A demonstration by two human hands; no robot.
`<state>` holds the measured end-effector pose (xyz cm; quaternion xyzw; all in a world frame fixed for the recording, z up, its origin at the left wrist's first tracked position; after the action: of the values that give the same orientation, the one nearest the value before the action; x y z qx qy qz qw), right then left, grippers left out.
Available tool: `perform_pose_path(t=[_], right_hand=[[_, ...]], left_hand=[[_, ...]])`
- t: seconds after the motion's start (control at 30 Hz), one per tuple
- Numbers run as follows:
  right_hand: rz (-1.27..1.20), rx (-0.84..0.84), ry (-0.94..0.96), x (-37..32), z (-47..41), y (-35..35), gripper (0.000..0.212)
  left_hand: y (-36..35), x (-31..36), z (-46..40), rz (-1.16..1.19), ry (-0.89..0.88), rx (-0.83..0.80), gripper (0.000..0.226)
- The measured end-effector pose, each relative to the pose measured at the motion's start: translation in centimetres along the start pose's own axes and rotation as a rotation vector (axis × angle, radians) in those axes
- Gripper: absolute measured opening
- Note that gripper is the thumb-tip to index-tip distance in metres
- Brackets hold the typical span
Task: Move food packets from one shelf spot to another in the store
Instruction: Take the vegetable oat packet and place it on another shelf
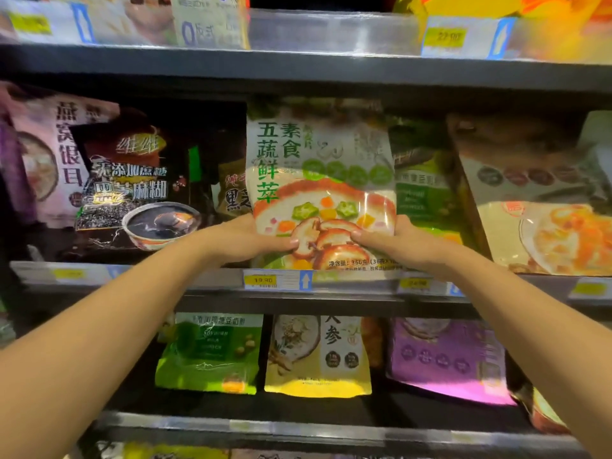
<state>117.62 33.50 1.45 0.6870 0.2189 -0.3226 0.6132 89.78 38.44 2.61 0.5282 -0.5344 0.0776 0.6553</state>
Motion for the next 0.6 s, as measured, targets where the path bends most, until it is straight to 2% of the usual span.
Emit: perform_pose_path(t=[0.17,0.3,0.43,0.53,0.6], right_hand=[[0.006,-0.012,0.005,-0.3,0.2,-0.2,0.118],[0.007,0.026,0.017,-0.5,0.2,-0.3,0.103],[-0.042,0.088,0.033,-1.3,0.7,0.2,0.115],[-0.12,0.132,0.006,-2.4,0.7,1.1,0.116],[-0.093,0.121,0.017,-3.0,1.0,1.6,0.092]], left_hand=[[-0.3,0.4,0.0,-0.001,-0.035,-0.044,0.046],[-0.2,0.2,0.0,-0.005,-0.05,0.013,0.046],[0.7,-0.3,-0.2,0.101,-0.049,0.143,0.035],[2.5,0.1,-0.1,0.223,-0.023,0.236,0.055],[3.0,0.5,0.3,0.24,-0.004,0.228,0.07]])
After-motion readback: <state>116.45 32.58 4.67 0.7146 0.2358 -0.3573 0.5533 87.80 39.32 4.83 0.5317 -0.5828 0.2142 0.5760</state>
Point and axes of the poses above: each hand's wrist, its own z-axis away from the middle knuckle, its own y-axis out of the back of the hand, x = y × z, the point moved 4 cm from there along -z, towards the middle knuckle, and after that the axes turned 3 degrees about -y, right-handed, at the moved point
